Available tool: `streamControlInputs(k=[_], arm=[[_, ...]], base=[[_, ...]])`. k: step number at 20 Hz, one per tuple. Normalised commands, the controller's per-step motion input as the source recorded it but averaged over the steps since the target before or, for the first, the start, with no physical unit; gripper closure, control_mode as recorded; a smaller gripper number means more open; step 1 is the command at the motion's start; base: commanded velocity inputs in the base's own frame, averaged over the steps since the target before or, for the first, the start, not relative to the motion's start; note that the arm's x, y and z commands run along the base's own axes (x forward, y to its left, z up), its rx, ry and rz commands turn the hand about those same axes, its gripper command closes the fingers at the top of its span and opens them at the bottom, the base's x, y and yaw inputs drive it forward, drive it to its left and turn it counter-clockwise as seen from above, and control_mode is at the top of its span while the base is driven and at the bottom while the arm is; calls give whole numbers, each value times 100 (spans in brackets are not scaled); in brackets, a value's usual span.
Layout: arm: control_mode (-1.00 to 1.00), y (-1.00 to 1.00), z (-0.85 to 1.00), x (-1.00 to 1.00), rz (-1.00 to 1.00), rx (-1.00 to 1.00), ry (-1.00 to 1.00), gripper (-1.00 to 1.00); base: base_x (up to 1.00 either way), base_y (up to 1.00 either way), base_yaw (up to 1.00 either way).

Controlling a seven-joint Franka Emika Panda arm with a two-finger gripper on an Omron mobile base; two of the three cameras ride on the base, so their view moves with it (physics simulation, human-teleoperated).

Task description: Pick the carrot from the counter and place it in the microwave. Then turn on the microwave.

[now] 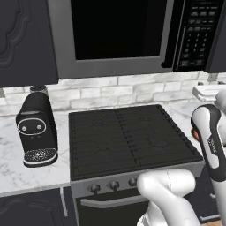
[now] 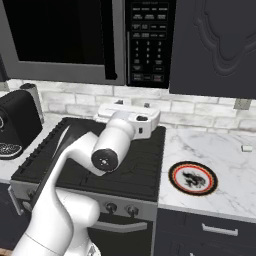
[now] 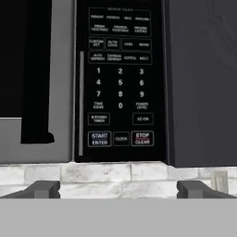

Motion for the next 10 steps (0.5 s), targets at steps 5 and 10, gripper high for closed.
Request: streamControlInputs(k=[5,10], arm=[[-100,0,0,37,0,0,0,-100],[-100,0,0,30,0,0,0,-100]], base=[[0,0,0],[0,0,0]])
